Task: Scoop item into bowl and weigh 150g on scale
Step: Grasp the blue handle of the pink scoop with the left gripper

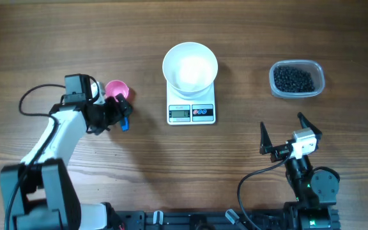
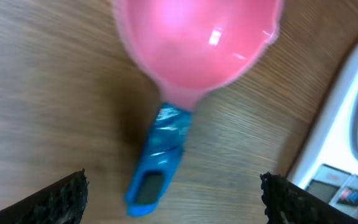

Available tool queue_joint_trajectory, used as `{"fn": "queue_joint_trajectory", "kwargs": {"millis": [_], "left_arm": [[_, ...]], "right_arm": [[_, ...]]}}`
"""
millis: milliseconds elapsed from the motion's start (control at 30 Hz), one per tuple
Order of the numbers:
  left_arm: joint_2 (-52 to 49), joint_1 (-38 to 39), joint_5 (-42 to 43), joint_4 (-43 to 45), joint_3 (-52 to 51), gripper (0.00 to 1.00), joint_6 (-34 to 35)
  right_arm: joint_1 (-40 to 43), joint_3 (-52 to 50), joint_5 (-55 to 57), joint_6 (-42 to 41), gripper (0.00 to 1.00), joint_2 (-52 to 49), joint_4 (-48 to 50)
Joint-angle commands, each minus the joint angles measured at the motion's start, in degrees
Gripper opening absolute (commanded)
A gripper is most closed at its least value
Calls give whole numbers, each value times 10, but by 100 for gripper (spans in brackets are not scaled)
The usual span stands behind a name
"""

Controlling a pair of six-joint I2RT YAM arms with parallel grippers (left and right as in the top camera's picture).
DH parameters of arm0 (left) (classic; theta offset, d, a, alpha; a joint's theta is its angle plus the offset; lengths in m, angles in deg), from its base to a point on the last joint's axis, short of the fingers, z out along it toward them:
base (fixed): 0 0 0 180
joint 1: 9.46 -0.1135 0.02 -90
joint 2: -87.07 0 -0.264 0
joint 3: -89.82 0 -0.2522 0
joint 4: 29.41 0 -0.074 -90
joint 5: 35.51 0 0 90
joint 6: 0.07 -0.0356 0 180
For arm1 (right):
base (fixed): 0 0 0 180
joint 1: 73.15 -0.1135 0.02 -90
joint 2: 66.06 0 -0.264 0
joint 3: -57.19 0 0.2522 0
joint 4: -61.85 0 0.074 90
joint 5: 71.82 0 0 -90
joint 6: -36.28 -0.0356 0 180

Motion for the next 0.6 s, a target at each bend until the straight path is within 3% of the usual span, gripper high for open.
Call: {"fn": "queue_joint_trajectory", "kwargs": {"millis": [0, 233, 400, 467, 567], "left_arm": [[-33, -3, 54, -2, -8, 91, -58], [-65, -3, 9, 33, -10, 85, -75], [-65, -3, 7, 34, -10, 64, -96], [-68, -3, 7, 30, -10, 61, -97], [-73, -3, 9, 21, -10, 49, -98]], "right_arm": [[2, -1, 6, -7, 100, 0, 3], [2, -1, 6, -7, 100, 0, 3], [2, -1, 6, -7, 100, 0, 3], [2, -1, 6, -7, 100, 0, 3], [2, -1, 6, -7, 100, 0, 3]]}}
